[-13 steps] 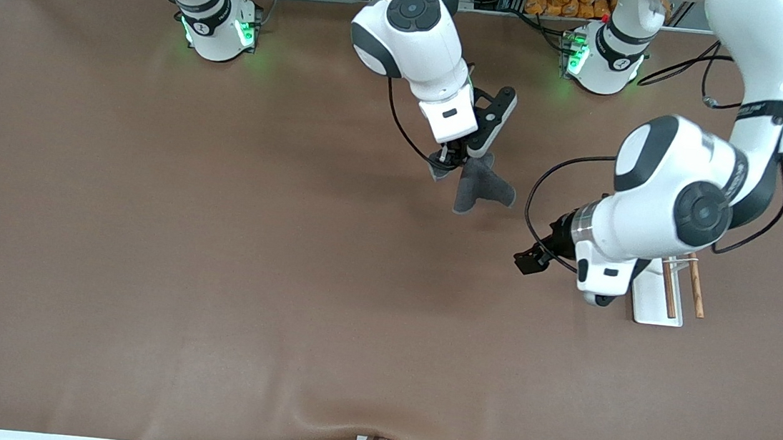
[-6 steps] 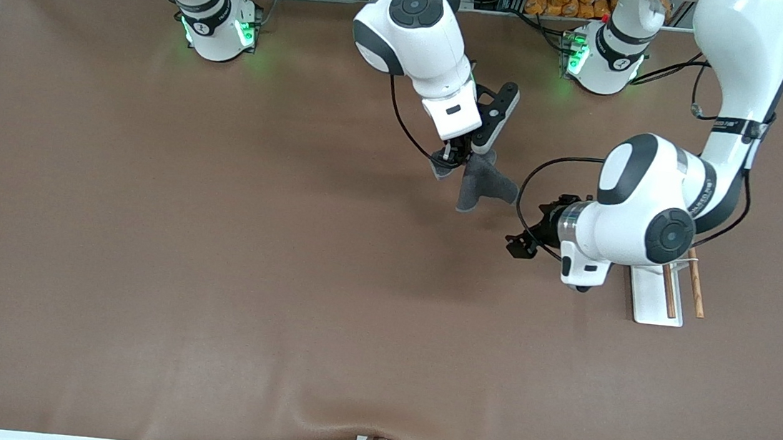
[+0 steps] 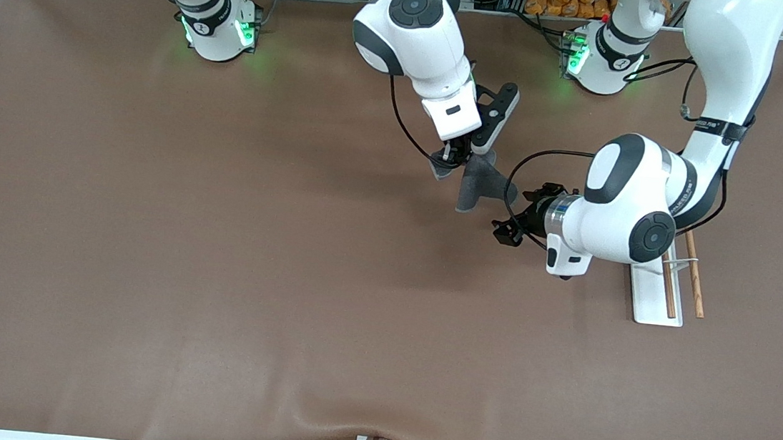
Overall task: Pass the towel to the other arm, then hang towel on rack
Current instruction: 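Grasp the towel edge with the left gripper beside the right gripper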
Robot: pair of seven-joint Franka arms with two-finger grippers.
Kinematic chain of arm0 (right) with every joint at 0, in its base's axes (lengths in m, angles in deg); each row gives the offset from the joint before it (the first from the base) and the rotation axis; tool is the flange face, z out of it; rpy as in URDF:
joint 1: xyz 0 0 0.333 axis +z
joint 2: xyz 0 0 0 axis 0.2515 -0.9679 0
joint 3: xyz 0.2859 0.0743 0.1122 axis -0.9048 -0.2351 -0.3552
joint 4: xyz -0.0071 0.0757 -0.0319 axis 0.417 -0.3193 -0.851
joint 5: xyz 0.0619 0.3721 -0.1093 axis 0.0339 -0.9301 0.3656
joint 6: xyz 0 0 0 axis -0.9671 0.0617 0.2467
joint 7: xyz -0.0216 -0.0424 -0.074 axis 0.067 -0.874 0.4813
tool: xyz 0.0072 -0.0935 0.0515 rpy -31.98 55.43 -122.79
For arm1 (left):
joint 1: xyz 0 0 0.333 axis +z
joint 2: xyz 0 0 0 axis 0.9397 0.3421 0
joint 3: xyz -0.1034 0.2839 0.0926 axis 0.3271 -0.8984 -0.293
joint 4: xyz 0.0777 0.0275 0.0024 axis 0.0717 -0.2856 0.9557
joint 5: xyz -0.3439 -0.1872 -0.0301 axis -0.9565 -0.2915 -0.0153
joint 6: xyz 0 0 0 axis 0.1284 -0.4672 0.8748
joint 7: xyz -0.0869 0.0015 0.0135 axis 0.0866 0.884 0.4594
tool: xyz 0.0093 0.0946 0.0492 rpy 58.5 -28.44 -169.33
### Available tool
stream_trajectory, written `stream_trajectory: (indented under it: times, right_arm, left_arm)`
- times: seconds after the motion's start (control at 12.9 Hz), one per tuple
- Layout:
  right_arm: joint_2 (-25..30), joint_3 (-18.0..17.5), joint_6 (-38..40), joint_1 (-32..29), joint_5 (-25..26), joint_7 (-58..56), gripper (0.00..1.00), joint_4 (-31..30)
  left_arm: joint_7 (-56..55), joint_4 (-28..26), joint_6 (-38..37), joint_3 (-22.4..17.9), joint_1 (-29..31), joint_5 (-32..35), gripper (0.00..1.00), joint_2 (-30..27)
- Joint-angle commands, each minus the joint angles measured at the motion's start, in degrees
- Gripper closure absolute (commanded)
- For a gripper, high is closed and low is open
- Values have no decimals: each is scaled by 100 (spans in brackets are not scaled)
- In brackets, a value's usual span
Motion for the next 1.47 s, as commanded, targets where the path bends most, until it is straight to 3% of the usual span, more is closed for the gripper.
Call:
stream_trajectory:
  times: [0.0, 0.23, 0.39, 0.46, 0.54, 0.85, 1.16, 1.24, 1.31, 1.39]
  right_arm:
    - [-74, 47, 15, 29, -41, -75, 100, 144]
    - [-74, 47, 15, 46, -41, -75, 100, 144]
    - [-74, 47, 15, 46, -41, -75, 100, 144]
    - [-74, 47, 15, 46, -41, -75, 100, 144]
    - [-74, 47, 24, 46, -41, -75, 100, 144]
    - [-74, 47, 24, 46, -41, -75, 100, 144]
    - [-66, 47, 24, 46, -50, -67, 100, 144]
    - [-66, 47, 24, 46, -58, -49, 21, 144]
    - [-66, 47, 24, 20, -67, -66, 0, 135]
    - [-66, 47, 24, 20, -67, -58, 0, 135]
  left_arm:
    - [-37, -188, 7, 36, 45, -244, 31, -91]
    - [-124, -180, -37, 44, 54, -499, 52, -109]
    - [-142, -171, -46, 35, 89, -588, 75, -144]
    - [-160, -153, -46, 35, 98, -588, 95, -135]
    - [-151, -144, -46, 35, 98, -588, 100, -135]
    - [-125, 249, -202, -8, 246, -544, 100, -205]
    - [443, 1093, -1326, -17, 834, -273, 100, -240]
    - [829, 1138, -1764, -17, 1062, -106, 100, -327]
    - [1329, 1130, -2151, -17, 1291, 130, 100, -476]
    - [1795, 1130, -2416, -17, 1572, 307, 100, -591]
